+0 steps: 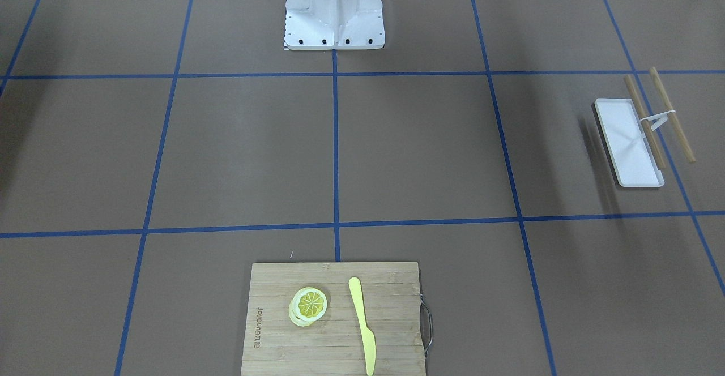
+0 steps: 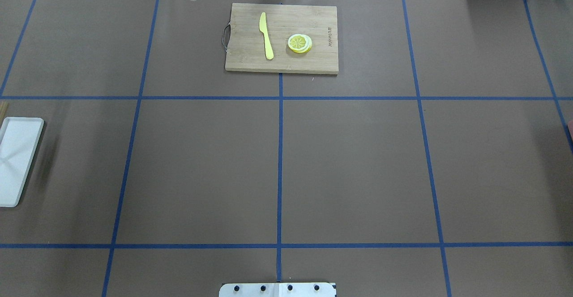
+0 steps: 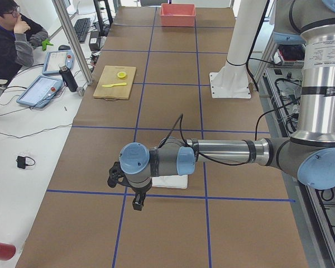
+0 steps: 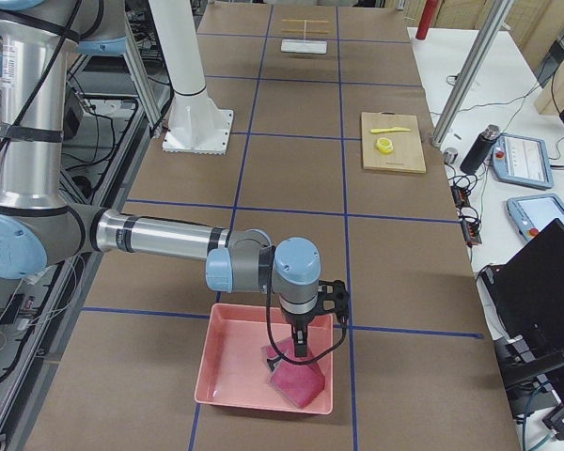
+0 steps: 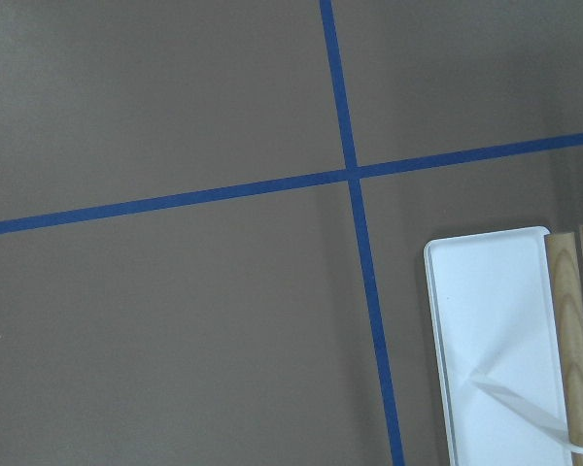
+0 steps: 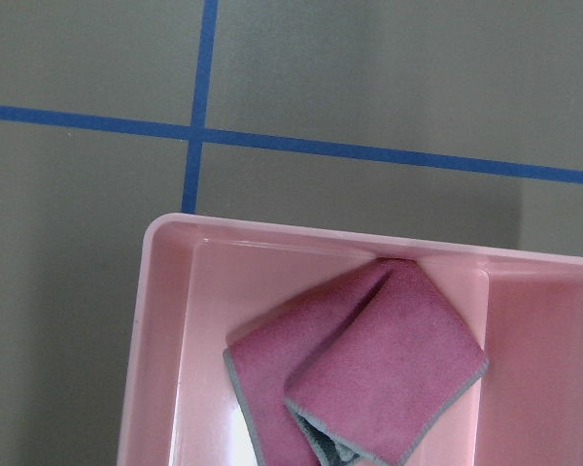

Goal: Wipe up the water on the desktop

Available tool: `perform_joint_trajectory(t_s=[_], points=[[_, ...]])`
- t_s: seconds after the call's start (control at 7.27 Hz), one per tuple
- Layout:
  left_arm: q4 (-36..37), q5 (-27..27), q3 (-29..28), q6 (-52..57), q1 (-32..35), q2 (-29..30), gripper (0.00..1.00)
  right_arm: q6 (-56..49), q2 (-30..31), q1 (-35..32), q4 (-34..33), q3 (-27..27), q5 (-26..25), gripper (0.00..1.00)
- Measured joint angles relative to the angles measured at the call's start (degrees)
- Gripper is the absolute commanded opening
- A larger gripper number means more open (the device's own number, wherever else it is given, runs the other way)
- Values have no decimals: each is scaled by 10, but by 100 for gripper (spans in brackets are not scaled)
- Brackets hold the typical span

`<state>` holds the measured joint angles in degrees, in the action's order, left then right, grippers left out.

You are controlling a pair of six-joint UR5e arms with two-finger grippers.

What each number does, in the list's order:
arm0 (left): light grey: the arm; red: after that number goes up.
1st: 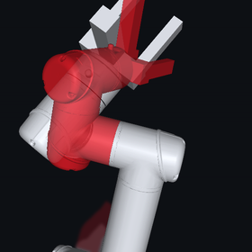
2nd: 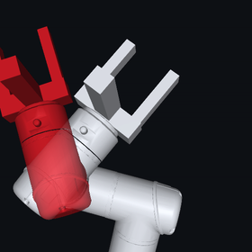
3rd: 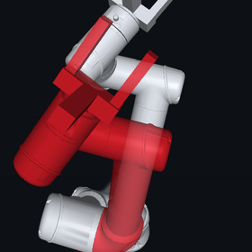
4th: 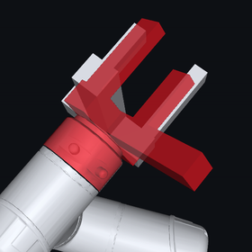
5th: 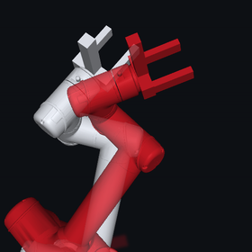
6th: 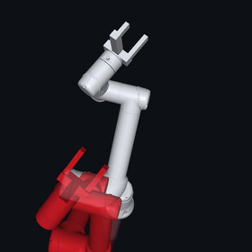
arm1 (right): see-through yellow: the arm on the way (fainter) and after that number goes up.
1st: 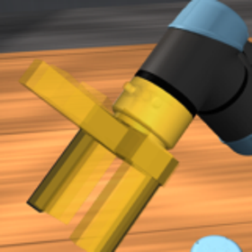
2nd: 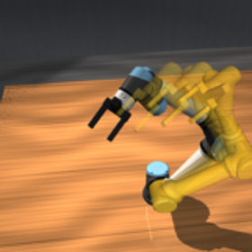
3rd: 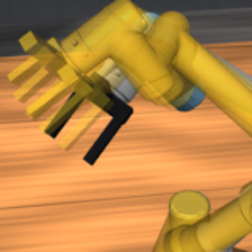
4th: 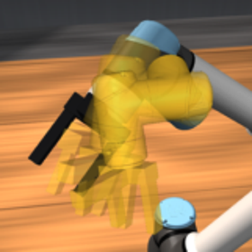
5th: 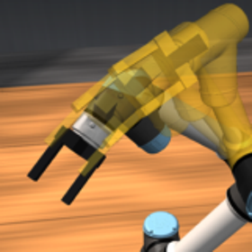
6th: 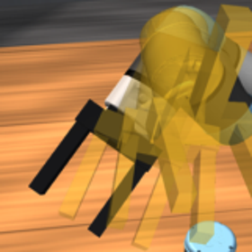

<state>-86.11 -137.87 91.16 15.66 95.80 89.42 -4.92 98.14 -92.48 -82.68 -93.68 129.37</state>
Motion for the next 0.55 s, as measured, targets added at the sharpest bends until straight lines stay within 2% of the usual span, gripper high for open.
perform_joint_trajectory(t_s=[0.55], points=[[0, 1, 1, 1, 0, 0, 99, 0, -1, -1, 1, -1, 5, 100]])
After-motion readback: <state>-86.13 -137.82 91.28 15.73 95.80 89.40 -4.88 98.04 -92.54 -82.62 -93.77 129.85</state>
